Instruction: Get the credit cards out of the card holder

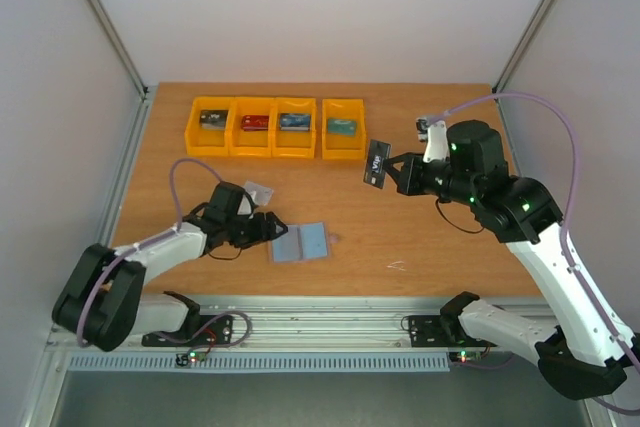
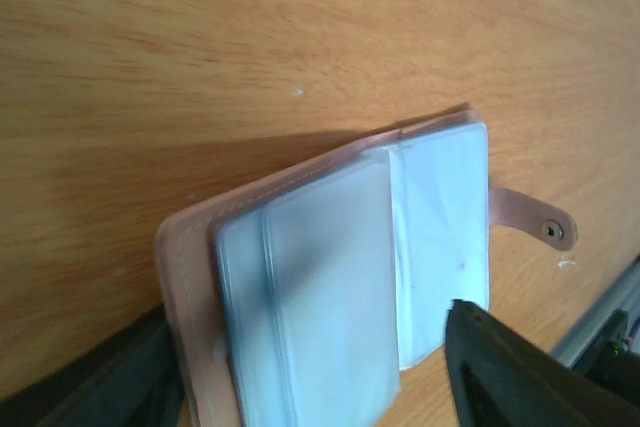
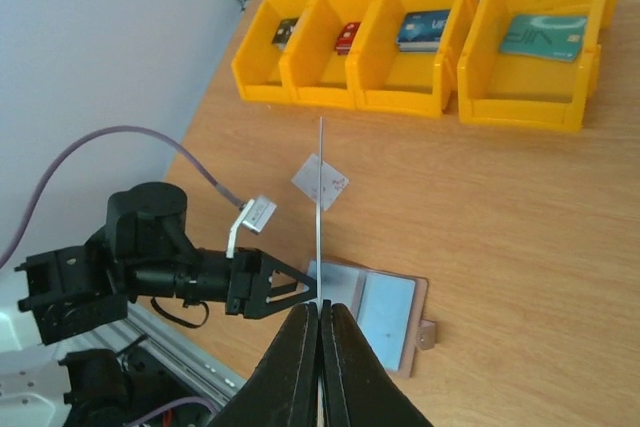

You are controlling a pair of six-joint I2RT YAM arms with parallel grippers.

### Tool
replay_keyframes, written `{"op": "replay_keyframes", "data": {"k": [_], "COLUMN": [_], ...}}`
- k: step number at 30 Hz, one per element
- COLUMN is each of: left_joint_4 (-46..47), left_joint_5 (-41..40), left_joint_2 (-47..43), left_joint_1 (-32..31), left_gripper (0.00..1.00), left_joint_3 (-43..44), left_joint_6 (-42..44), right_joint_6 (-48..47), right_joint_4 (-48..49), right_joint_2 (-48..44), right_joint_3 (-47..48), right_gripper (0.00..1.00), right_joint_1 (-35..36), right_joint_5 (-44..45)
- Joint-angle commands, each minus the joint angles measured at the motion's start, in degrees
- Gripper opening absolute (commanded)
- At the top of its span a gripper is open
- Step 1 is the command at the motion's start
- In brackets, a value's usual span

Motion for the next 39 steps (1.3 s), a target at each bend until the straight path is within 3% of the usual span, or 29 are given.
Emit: {"op": "replay_keyframes", "data": {"k": [1,5,9,13,15,20,24,26,29,32,39], "left_joint_4": [-20.3,-27.4,-25.3,-15.7,-10.5,-6.2,-26.9,-41.0,-52.6,-52.9,-35.3], "left_joint_5": [-6.3,-4.3,2.8,1.3,5.2,11.1,18.2,18.4,15.9,13.6,6.0], "left_joint_2": [-8.1,-20.1,-31.2,-39.1,-41.8,-43.1,-39.7,-38.5,-39.3,-40.3,-40.4], "left_joint_1": [0.0,0.0,-0.1,-0.2,-0.2,-0.3,-0.4,-0.4,-0.5,-0.5,-0.6], "left_gripper": [0.77,0.78,0.71,0.70,0.69,0.71,0.76,0.78,0.81,0.84,0.83], "left_joint_3": [8.5,13.1,19.4,27.8,29.9,31.6,41.6,45.7,45.9,43.1,36.1], "left_joint_6": [7.2,12.8,20.7,43.8,56.0,84.5,105.7,116.4,129.5,133.2,123.6], "right_joint_6": [5.0,11.2,21.3,27.0,28.4,30.6,30.9,30.1,30.5,31.3,33.7], "right_joint_4": [-0.7,-2.0,3.8,10.5,12.3,17.5,21.4,22.1,25.2,27.8,32.4], "right_joint_2": [-2.2,-2.4,-4.1,-3.7,-3.1,1.1,5.6,8.3,11.4,14.6,19.8], "right_joint_3": [0.1,0.7,-2.8,-4.1,-3.8,-1.6,0.9,3.1,4.5,6.2,9.0], "right_gripper": [0.01,0.01,0.01,0.01,0.01,0.01,0.01,0.01,0.01,0.01,0.01], "right_joint_1": [-0.3,-0.2,-0.1,2.6,5.4,17.8,25.2,27.6,29.6,30.7,31.5], "right_joint_5": [3.0,4.6,1.8,-1.2,-0.3,7.2,13.2,15.7,17.3,17.3,15.0]}}
